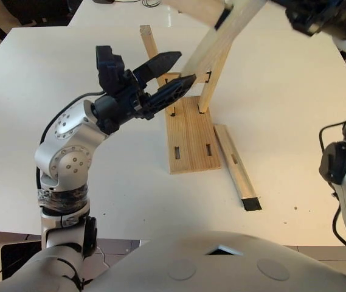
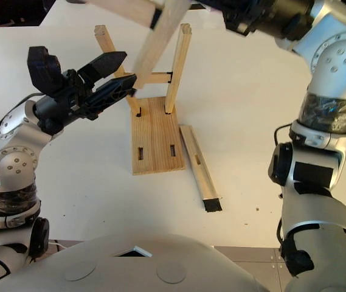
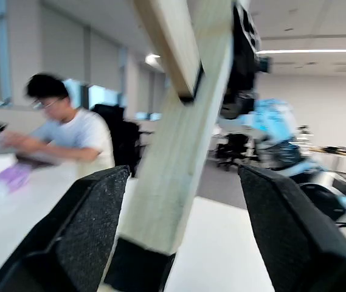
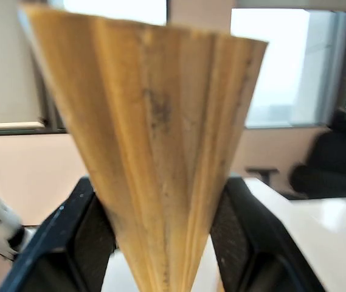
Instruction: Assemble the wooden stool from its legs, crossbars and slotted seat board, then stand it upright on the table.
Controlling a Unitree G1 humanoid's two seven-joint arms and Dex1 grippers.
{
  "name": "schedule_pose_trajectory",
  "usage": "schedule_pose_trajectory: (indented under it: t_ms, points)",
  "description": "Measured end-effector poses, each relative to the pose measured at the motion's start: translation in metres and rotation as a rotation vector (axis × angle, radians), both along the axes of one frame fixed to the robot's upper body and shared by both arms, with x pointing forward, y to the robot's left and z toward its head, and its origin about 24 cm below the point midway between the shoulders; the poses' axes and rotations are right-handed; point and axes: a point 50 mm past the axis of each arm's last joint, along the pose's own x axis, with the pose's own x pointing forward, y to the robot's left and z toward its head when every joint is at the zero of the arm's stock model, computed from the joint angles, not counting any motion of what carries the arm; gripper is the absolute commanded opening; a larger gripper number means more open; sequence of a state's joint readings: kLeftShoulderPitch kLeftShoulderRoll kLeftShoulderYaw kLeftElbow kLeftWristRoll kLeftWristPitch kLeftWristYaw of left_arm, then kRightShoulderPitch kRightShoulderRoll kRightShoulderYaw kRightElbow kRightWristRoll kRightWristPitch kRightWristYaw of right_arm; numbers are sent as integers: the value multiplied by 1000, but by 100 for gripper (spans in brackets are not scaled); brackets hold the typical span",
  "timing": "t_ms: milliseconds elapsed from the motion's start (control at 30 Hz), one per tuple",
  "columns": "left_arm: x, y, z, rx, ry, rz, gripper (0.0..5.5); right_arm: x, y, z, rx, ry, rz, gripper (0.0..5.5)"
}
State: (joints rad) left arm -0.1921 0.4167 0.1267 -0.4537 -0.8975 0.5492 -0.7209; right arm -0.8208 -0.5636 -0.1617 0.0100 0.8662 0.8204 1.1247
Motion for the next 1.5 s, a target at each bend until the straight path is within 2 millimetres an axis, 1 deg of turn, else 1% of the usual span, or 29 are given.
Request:
schedule_pose_trajectory:
  t_ms: [33, 67, 133, 167, 233, 267, 333, 433, 633, 767, 833, 1000, 1200, 1333, 1500]
  points:
    - [0, 4, -6, 13, 22, 23, 326, 0, 0, -7, -23, 6, -11, 206]
    - [-3, 12, -18, 24, 66, 78, 326, -3, -1, -20, -76, 10, -21, 206]
    - [-6, 27, -33, 28, 126, 183, 326, -8, -4, -36, -137, 20, -35, 206]
    - [-6, 37, -41, 15, 159, 269, 326, -11, -5, -46, -173, 32, -36, 206]
    - [-4, 48, -52, -45, 208, 394, 326, -17, -9, -60, -217, 55, -41, 206]
    - [-2, 53, -56, -109, 232, 476, 326, -22, -10, -62, -240, 52, -30, 206]
    - [-1, 58, -62, -216, 275, 594, 326, -29, -12, -59, -284, 23, 3, 206]
    - [1, 60, -68, -294, 314, 673, 326, -36, -10, -57, -325, 1, 54, 206]
    - [8, 76, -68, -295, 319, 748, 326, -48, -10, -69, -362, 21, 101, 206]
    - [10, 82, -66, -276, 307, 764, 326, -52, -9, -81, -372, 46, 92, 206]
    - [9, 85, -65, -273, 304, 773, 326, -52, -8, -83, -366, 48, 85, 206]
    - [5, 83, -73, -258, 334, 772, 326, -49, -9, -89, -338, 40, 60, 206]
    - [7, 79, -73, -254, 340, 754, 326, -43, -11, -93, -323, 30, 46, 206]
    - [8, 75, -75, -251, 344, 749, 326, -39, -8, -93, -325, 12, 64, 206]
    - [9, 69, -80, -262, 363, 741, 326, -39, -6, -94, -351, -31, 97, 206]
